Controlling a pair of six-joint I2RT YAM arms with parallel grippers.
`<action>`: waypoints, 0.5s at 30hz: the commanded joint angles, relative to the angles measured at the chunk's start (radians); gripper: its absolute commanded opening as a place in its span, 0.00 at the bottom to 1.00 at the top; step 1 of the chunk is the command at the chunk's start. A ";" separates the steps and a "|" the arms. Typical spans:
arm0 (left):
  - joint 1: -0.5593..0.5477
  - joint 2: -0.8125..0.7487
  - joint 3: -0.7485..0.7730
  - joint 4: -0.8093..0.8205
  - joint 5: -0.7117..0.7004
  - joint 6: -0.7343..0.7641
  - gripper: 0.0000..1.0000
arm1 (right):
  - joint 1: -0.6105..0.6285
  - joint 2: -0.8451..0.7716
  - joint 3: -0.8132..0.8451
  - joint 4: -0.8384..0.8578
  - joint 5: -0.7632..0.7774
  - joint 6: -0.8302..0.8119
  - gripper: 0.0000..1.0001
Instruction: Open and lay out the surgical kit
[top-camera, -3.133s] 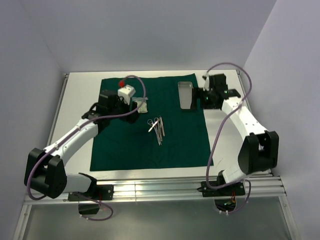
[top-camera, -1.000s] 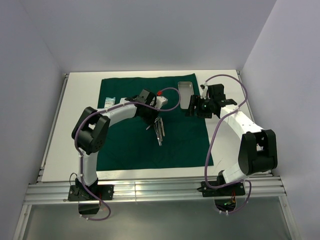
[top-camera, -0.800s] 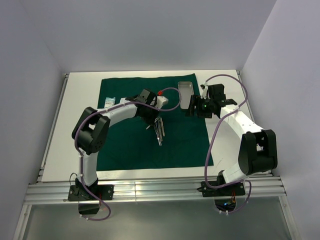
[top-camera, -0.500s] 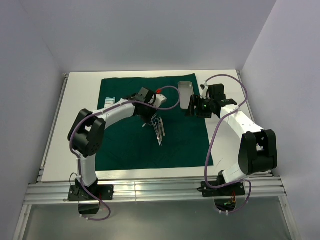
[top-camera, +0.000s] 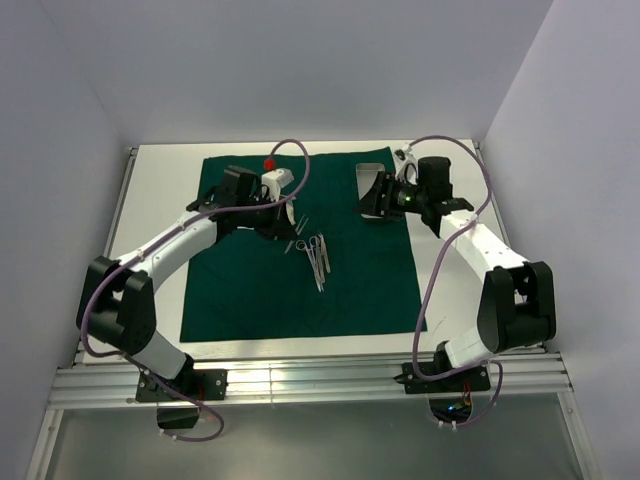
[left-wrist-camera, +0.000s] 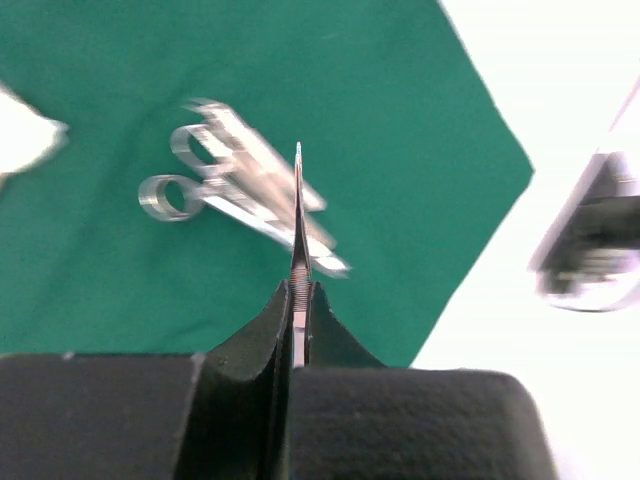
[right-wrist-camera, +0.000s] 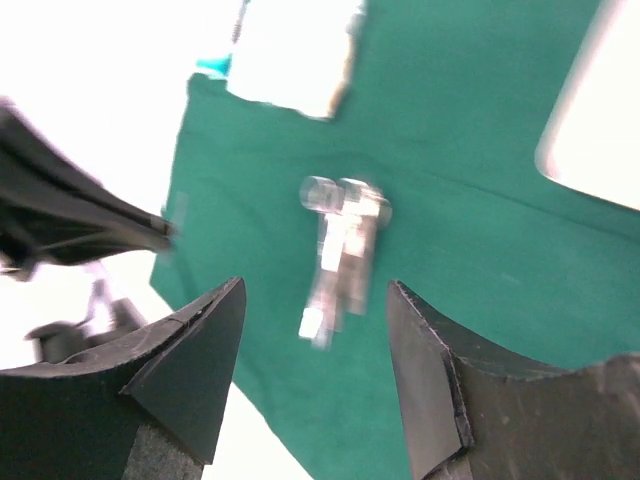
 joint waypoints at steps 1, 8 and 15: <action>-0.001 -0.079 -0.053 0.175 0.247 -0.208 0.00 | 0.057 -0.035 0.060 0.162 -0.176 0.117 0.65; 0.012 -0.119 -0.110 0.290 0.404 -0.323 0.00 | 0.198 -0.009 0.100 0.194 -0.214 0.164 0.66; 0.015 -0.137 -0.170 0.471 0.477 -0.454 0.00 | 0.235 -0.002 0.108 0.255 -0.283 0.213 0.65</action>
